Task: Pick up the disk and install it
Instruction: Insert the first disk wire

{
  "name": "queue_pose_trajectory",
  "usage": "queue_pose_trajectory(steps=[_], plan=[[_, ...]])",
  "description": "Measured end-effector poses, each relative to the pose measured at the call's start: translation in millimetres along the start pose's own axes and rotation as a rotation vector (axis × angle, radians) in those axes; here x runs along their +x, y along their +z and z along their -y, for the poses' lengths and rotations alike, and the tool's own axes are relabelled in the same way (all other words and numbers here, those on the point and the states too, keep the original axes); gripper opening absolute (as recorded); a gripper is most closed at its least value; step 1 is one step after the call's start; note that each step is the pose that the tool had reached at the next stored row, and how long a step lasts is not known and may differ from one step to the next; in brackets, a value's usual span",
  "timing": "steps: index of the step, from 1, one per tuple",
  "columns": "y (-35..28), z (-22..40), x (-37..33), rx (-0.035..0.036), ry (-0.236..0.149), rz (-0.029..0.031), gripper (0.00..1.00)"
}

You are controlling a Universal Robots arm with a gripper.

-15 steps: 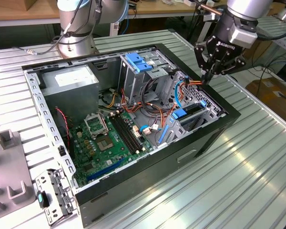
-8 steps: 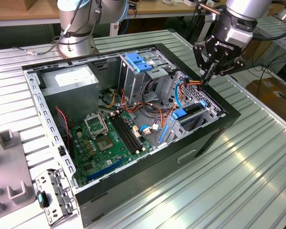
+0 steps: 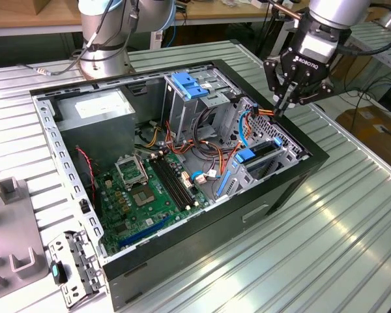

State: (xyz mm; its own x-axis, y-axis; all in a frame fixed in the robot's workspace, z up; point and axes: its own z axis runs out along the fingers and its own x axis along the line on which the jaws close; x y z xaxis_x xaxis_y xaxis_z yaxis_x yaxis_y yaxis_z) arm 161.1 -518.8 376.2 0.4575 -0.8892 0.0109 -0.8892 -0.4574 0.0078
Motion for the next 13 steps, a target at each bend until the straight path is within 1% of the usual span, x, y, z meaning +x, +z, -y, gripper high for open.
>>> queue_pose_trajectory(steps=[4, 5, 7, 9, 13], plan=[[0.6, 0.0, 0.0, -0.0009, 0.082, 0.0006, 0.17], [0.8, 0.0, -0.1, -0.0009, 0.094, 0.0007, 0.17], [1.0, -6.9, -3.6, -0.0011, 0.101, 0.0008, 0.17], [1.1, -7.8, -4.0, -0.0012, 0.115, 0.0008, 0.17], [1.7, -7.8, -4.1, -0.0021, 0.198, 0.0015, 0.17]])
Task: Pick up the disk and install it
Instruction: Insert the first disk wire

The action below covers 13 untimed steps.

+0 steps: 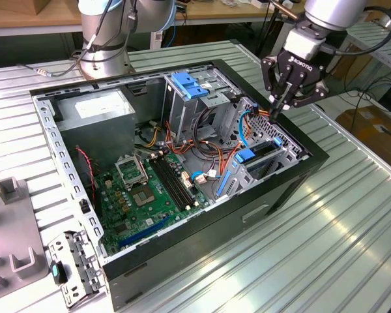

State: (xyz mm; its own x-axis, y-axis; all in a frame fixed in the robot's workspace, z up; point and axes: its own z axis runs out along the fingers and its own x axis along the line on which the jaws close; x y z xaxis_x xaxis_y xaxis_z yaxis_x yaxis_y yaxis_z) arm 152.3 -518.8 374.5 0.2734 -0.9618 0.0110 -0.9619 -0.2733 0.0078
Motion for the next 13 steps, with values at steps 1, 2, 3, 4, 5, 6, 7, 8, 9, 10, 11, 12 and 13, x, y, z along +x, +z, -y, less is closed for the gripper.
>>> queue_pose_trajectory(steps=[1, 2, 3, 4, 5, 6, 7, 8, 9, 10, 11, 12, 13], plan=[[0.1, 0.0, 0.0, -0.0002, 0.019, 0.0002, 0.17], [0.4, 0.0, 0.0, -0.0005, 0.042, 0.0004, 0.17], [1.0, -1.1, -0.4, -0.0006, 0.058, 0.0007, 0.17], [1.1, -3.0, -0.9, -0.0007, 0.062, 0.0006, 0.17], [1.3, -4.5, -1.3, -0.0007, 0.064, 0.0006, 0.17], [1.5, -5.5, -1.6, -0.0007, 0.071, 0.0008, 0.17], [1.6, -5.6, -1.6, -0.0008, 0.079, 0.0008, 0.17], [2.4, -5.6, -1.7, -0.0011, 0.101, 0.0009, 0.17], [2.8, -5.6, -1.7, -0.0013, 0.117, 0.0009, 0.17], [3.0, -5.6, -1.7, -0.0014, 0.127, 0.0008, 0.17], [3.3, -5.9, -0.7, -0.0014, 0.131, 0.0012, 0.17], [3.4, -6.4, 0.2, -0.0015, 0.132, 0.0010, 0.17], [3.4, -7.4, 2.0, -0.0015, 0.132, 0.0011, 0.17]])
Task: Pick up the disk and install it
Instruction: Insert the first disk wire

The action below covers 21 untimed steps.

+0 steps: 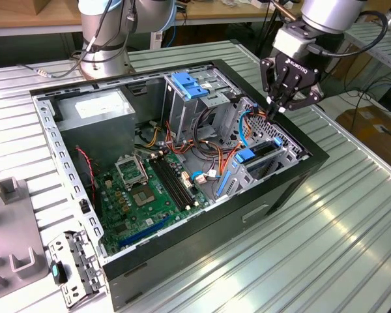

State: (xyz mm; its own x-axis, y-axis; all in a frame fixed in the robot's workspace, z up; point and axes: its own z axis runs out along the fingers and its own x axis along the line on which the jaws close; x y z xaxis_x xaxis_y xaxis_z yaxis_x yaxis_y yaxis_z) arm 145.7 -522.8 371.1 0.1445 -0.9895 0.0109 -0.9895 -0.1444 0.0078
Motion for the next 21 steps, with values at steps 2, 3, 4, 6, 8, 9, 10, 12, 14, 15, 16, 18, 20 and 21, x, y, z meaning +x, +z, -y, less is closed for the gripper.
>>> queue_pose_trajectory(steps=[2, 3, 4, 6, 8, 9, 10, 12, 14, 15, 16, 18, 20, 21], plan=[[0.3, -5.5, 6.9, 0.0000, 0.000, 0.0002, 0.17], [0.3, -7.6, 9.4, 0.0001, 0.000, 0.0004, 0.17], [0.4, -9.2, 10.7, 0.0001, 0.000, 0.0006, 0.17], [0.6, -12.5, 12.7, 0.0003, 0.000, 0.0017, 0.17], [1.1, -15.5, 13.5, 0.0005, 0.000, 0.0024, 0.17], [1.7, -16.7, 13.3, 0.0005, 0.000, 0.0024, 0.17], [2.2, -17.4, 13.3, 0.0005, 0.003, 0.0023, 0.17], [4.8, -18.5, 13.1, 0.0003, 0.021, 0.0024, 0.17], [5.6, -19.5, 12.9, 0.0003, 0.027, 0.0023, 0.17], [6.0, -20.0, 12.8, 0.0002, 0.030, 0.0023, 0.17], [6.3, -20.5, 12.8, 0.0004, 0.031, 0.0025, 0.17], [6.7, -21.9, 12.7, 0.0013, 0.032, 0.0025, 0.17], [7.2, -22.2, 12.5, 0.0021, 0.038, 0.0023, 0.17], [7.4, -22.2, 12.5, 0.0020, 0.049, 0.0020, 0.17]])
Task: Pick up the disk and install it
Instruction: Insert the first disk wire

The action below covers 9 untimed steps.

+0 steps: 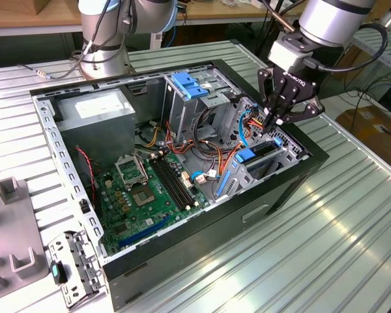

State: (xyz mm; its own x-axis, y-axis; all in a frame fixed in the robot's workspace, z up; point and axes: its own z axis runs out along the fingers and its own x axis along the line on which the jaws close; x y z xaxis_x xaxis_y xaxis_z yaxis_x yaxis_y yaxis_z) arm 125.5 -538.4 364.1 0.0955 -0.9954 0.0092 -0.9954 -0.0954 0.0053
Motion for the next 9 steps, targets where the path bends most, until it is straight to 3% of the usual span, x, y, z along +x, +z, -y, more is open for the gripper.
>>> queue_pose_trajectory(steps=[3, 7, 9], plan=[[1.0, -0.1, 0.0, -0.0002, 0.028, 0.0005, 0.17], [2.1, -1.0, 1.2, 0.0010, 0.036, 0.0003, 0.17], [3.1, -1.0, 1.2, 0.0010, 0.064, 0.0005, 0.17]])
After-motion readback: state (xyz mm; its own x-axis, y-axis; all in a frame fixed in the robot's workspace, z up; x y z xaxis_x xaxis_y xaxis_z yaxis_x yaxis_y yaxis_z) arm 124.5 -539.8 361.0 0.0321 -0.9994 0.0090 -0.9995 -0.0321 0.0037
